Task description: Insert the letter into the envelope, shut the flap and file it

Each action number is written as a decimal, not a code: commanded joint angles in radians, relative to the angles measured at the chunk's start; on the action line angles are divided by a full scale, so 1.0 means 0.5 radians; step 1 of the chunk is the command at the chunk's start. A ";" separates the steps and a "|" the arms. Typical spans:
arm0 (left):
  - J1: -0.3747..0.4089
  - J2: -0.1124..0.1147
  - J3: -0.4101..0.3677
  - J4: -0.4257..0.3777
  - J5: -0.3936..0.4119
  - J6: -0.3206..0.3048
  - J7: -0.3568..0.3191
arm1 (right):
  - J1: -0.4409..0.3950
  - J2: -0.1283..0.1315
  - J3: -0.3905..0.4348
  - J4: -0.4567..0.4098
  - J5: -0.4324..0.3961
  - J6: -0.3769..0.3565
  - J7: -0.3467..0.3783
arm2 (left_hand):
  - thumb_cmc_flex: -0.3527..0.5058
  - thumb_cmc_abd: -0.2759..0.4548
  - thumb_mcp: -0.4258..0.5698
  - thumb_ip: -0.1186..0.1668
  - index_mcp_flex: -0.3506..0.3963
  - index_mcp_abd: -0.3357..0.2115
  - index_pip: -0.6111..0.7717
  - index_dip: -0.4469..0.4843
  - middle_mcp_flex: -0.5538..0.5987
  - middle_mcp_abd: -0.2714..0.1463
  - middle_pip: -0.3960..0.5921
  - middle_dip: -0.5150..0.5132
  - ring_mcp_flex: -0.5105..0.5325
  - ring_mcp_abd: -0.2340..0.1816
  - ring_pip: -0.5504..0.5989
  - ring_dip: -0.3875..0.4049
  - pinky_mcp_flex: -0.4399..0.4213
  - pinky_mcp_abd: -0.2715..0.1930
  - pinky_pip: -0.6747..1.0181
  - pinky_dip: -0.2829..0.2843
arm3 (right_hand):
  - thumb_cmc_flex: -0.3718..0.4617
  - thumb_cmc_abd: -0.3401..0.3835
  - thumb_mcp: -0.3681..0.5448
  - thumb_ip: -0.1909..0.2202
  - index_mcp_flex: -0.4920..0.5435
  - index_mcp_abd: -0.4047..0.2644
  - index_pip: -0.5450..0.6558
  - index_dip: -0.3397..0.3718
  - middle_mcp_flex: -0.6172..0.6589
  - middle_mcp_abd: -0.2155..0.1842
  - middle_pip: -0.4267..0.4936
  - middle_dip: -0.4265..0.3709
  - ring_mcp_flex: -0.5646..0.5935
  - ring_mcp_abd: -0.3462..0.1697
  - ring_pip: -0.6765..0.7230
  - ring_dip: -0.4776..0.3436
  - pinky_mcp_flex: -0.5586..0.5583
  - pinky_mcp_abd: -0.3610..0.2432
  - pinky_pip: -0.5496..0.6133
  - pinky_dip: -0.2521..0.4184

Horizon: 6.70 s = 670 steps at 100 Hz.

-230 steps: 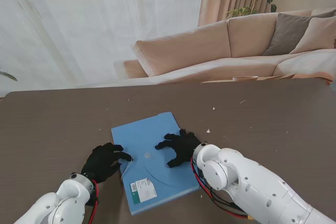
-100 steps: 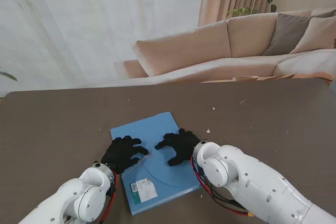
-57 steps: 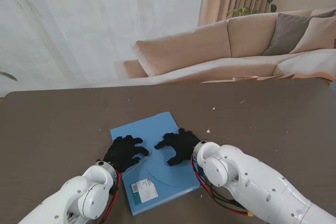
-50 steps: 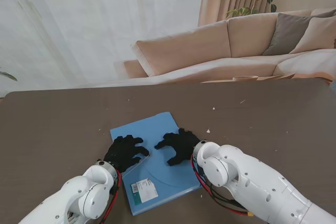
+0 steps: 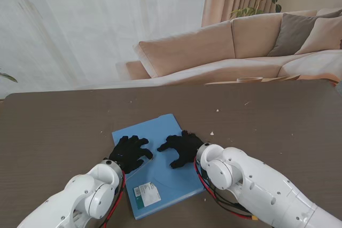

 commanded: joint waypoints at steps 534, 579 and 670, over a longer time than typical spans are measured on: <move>-0.013 -0.006 -0.120 -0.050 -0.274 -0.162 -0.170 | -0.023 -0.016 -0.061 0.030 0.031 0.031 0.075 | 0.031 0.221 -0.589 -0.006 0.256 0.125 -0.130 0.267 -0.046 -0.093 -0.015 -0.037 -0.029 -0.087 -0.047 -0.198 0.019 -0.094 -0.138 -0.383 | 0.053 0.025 0.051 0.044 0.026 0.011 0.024 -0.027 0.064 0.007 0.148 0.072 0.204 -0.517 0.203 0.091 -0.004 -0.020 -0.047 0.049; -0.134 0.001 0.025 -0.042 -0.135 -0.082 -0.229 | -0.036 -0.016 -0.048 0.026 0.032 0.026 0.073 | 0.010 0.263 -0.583 0.002 0.148 0.038 -0.318 0.139 -0.046 -0.106 -0.021 -0.037 -0.031 -0.081 -0.040 -0.182 0.016 -0.087 -0.130 -0.377 | 0.055 0.026 0.051 0.045 0.026 0.010 0.023 -0.027 0.063 0.010 0.149 0.073 0.203 -0.516 0.202 0.091 -0.005 -0.018 -0.048 0.048; -0.069 0.000 0.007 -0.006 -0.013 -0.096 -0.156 | -0.031 -0.019 -0.060 0.031 0.040 0.033 0.063 | -0.087 0.293 -0.593 0.001 0.103 0.057 -0.178 0.084 -0.072 -0.156 -0.105 -0.071 -0.028 -0.083 -0.055 -0.214 0.023 -0.082 -0.164 -0.439 | 0.054 0.029 0.050 0.045 0.025 0.011 0.021 -0.027 0.064 0.008 0.147 0.072 0.203 -0.516 0.203 0.092 -0.005 -0.019 -0.048 0.049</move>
